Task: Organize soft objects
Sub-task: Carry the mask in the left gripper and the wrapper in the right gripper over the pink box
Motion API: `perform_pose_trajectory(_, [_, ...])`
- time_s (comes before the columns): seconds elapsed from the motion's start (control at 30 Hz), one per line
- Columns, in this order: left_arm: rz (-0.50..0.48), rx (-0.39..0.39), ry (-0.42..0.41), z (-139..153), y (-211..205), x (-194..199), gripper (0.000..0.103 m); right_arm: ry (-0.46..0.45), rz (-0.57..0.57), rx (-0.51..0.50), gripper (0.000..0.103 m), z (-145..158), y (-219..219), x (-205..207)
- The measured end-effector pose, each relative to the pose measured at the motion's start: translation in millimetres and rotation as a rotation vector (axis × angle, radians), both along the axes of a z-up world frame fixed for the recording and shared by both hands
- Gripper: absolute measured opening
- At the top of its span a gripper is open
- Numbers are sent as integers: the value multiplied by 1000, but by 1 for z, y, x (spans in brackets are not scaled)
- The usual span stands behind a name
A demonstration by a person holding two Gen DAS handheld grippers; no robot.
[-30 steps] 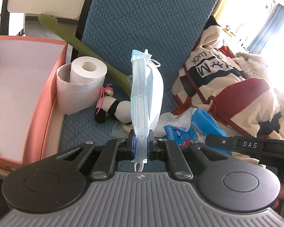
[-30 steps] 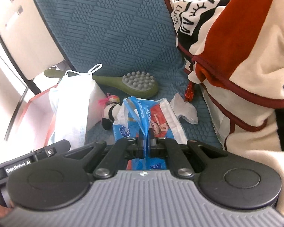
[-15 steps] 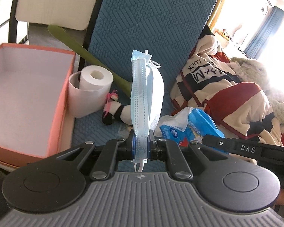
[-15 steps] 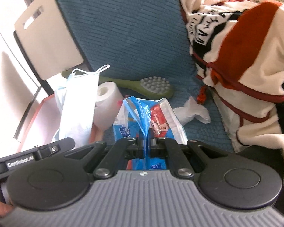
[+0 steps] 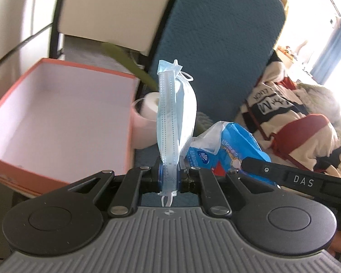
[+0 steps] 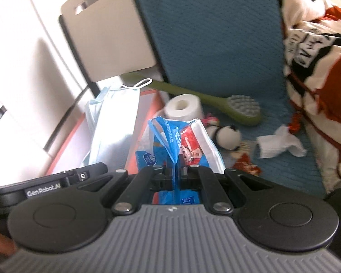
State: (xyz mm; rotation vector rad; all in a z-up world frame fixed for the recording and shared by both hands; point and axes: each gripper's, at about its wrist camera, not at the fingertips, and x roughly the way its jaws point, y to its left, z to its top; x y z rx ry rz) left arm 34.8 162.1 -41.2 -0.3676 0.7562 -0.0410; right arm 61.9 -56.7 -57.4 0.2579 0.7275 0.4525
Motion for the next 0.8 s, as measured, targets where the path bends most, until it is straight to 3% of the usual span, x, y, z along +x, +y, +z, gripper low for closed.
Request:
perform_pose_trajectory(0.47, [142,16,21,7,84,-36,13,-27,153,24,6,11,83,-3])
perform_pose_trajectory(0.8, [195,15,65,-6,131,-28,13,-18,199,1,6,5,129,21])
